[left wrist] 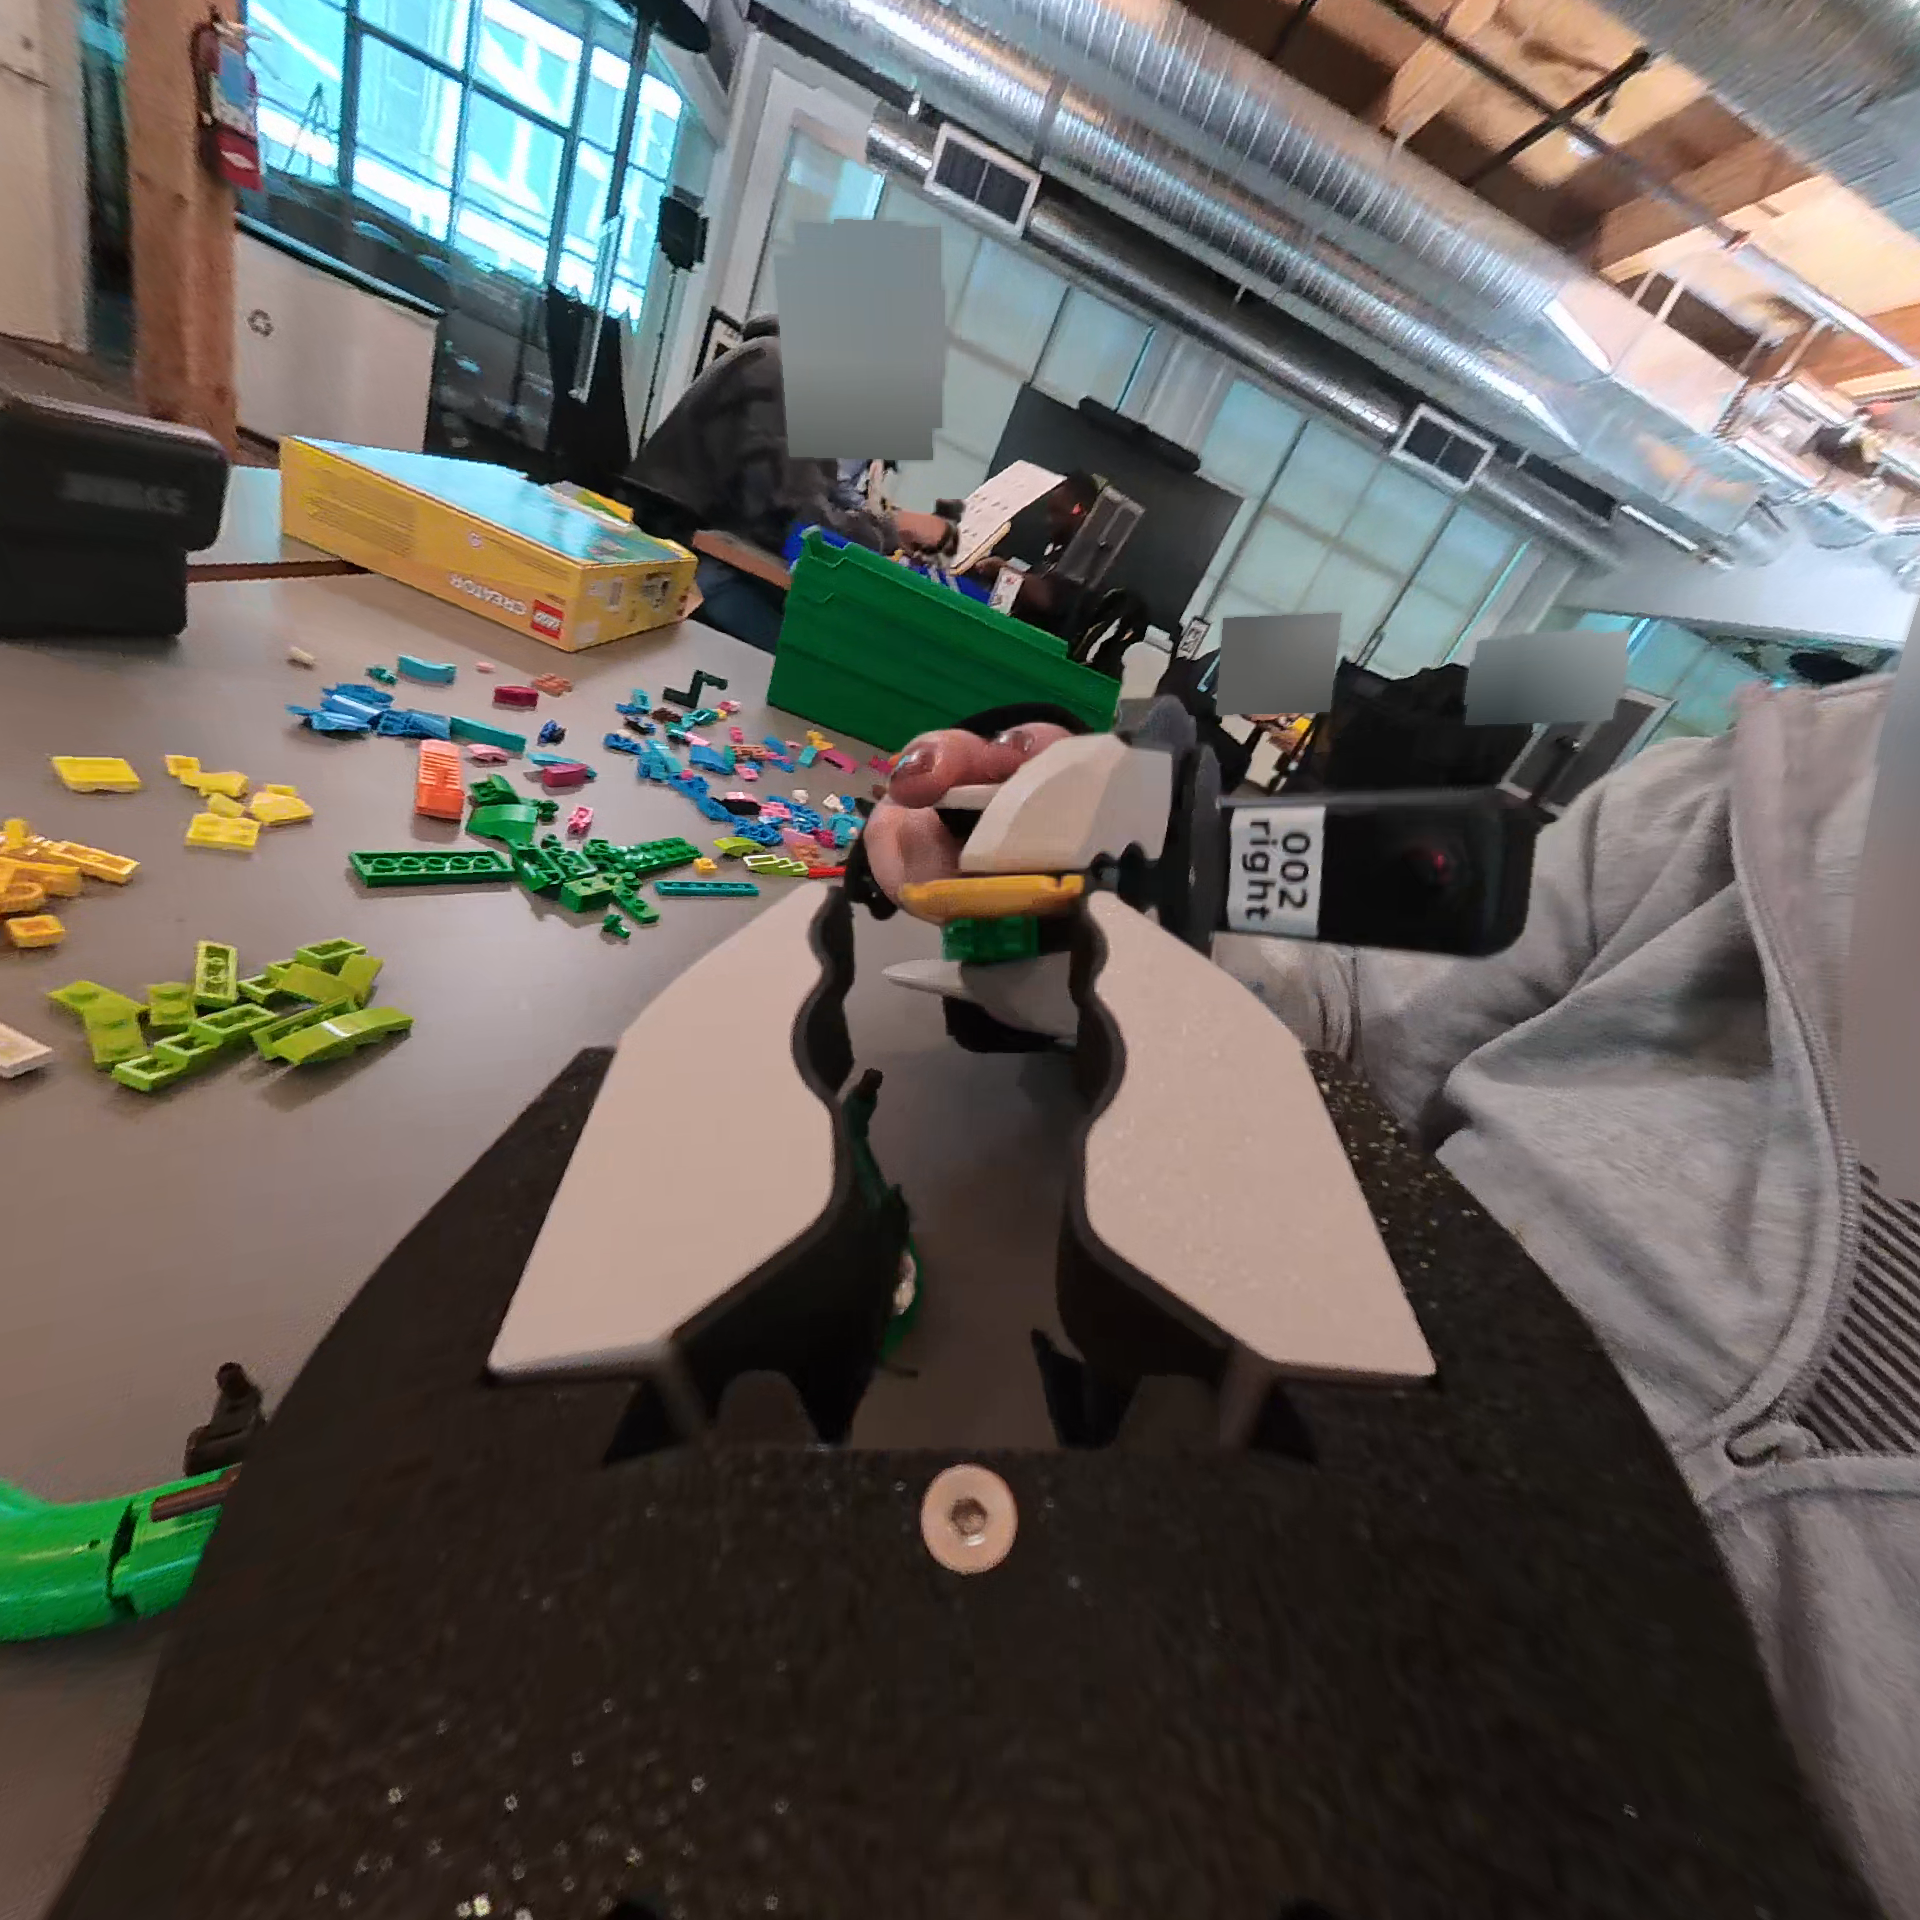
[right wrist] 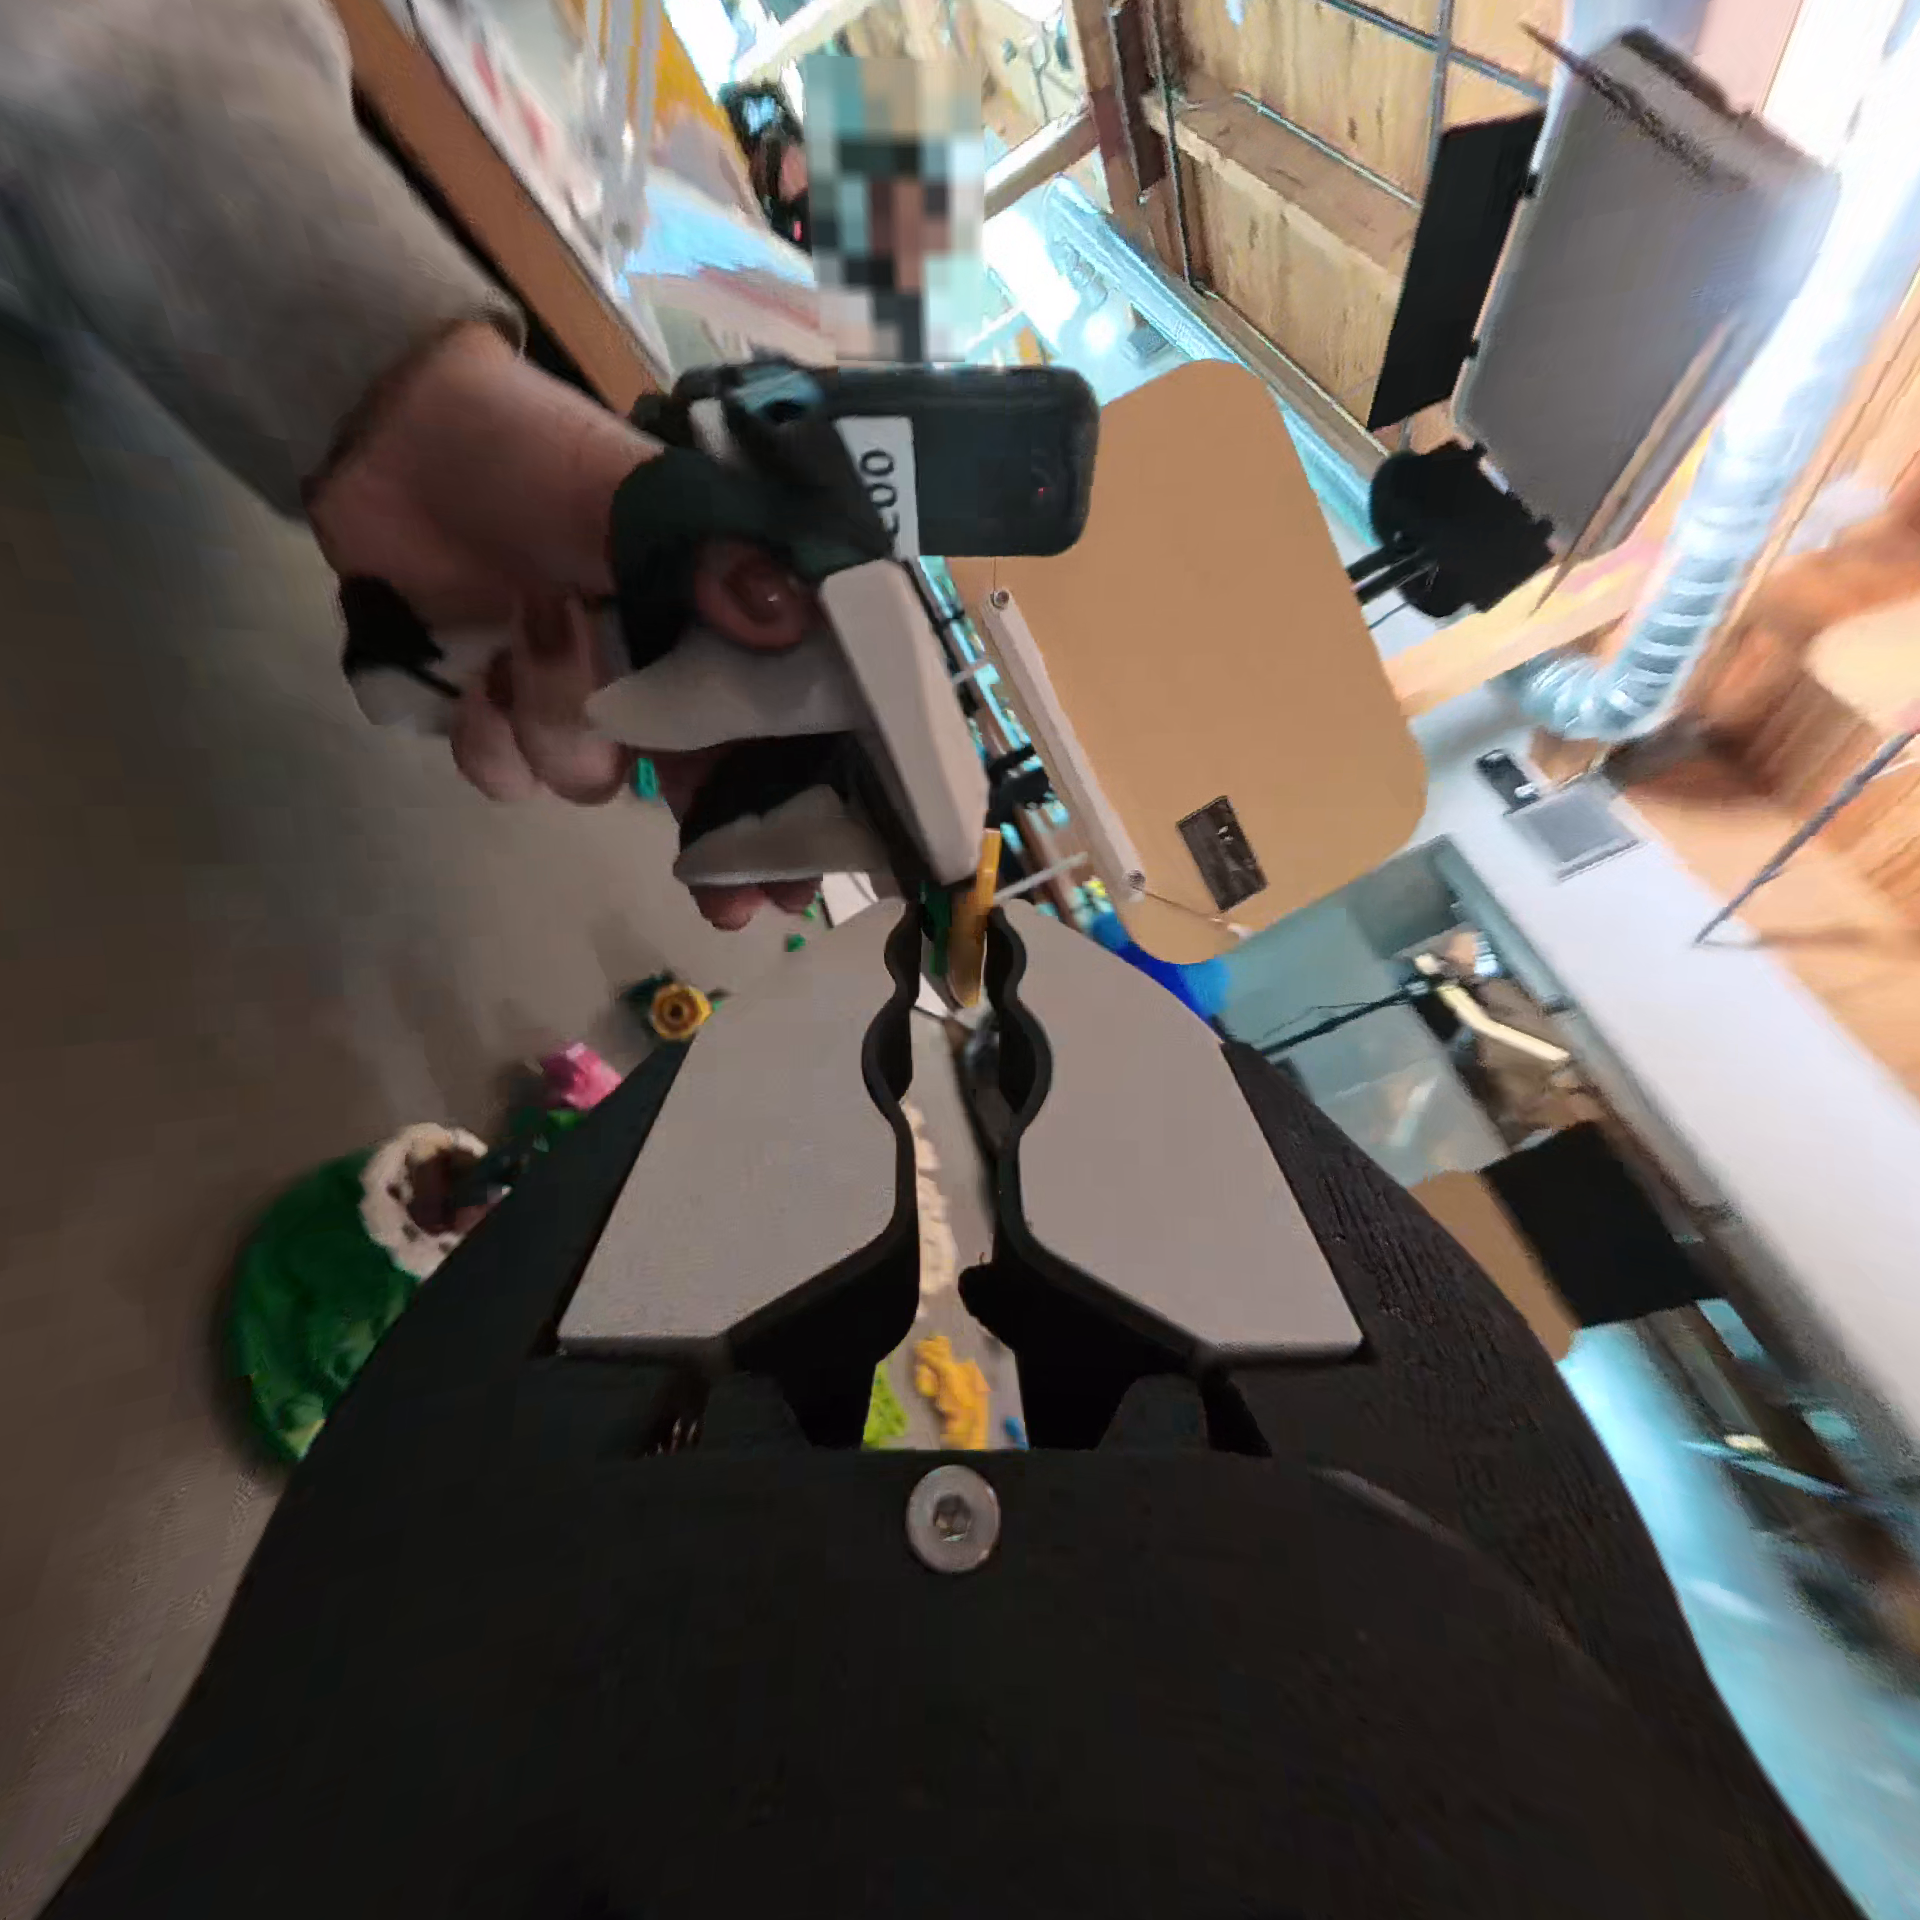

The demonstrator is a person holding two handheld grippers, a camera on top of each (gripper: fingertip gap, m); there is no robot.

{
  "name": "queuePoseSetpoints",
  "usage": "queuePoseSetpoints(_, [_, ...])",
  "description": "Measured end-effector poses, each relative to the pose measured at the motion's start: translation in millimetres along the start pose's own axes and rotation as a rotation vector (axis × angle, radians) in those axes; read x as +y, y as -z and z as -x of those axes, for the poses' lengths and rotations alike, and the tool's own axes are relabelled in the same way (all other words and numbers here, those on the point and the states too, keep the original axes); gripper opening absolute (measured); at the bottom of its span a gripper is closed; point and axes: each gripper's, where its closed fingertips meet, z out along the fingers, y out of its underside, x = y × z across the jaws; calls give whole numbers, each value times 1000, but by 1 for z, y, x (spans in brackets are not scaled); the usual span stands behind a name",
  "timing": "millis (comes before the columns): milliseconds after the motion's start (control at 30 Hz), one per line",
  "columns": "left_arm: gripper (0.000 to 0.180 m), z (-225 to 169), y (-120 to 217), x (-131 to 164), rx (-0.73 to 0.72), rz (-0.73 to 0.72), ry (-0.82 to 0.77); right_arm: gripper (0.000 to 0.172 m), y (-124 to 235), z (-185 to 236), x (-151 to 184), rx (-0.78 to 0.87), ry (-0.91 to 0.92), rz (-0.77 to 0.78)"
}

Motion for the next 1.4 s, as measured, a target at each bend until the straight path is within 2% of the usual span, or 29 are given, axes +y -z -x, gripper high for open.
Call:
queuePoseSetpoints(100, [31, -3, 1, 2, 32, -2, -22, 11, -2, 5, 2, 22, 138, 36])
queuePoseSetpoints(300, [29, 0, 2, 3, 17, -2, -56, 12, -1, 5, 4, 22, 127, 37])
queuePoseSetpoints(367, [26, 6, 4, 1, -44, -5, -102, 20, -1, 8, 9, -5, 100, 61])
queuePoseSetpoints(467, [26, 23, 9, -2, -213, 19, -240, 20, 0, 10, 19, -55, 24, 104])
queuePoseSetpoints(600, [26, 36, 16, 0, -405, 127, -508, 20, -1, 10, 28, -113, -203, 166])
queuePoseSetpoints(767, [26, 35, 10, 10, -500, 261, -822, 20, -5, 5, 16, -227, -791, 95])
queuePoseSetpoints(867, [26, 31, 5, 15, -510, 299, -921, 20, -4, 6, 22, -253, -880, 120])
queuePoseSetpoints(1000, [27, 32, 3, 17, -534, 325, -980, 19, -3, 14, 21, -327, -953, 128])
queuePoseSetpoints(1133, [27, 30, 4, 14, -554, 317, -1030, 10, -2, 12, 19, -355, -1074, 101])
queuePoseSetpoints(1200, [27, 27, 4, 12, -531, 293, -999, 9, -2, 9, 16, -373, -1132, 76])
queuePoseSetpoints(1400, [26, 19, 1, 12, -406, 230, -817, 8, 2, 4, 10, -402, -1160, 9])
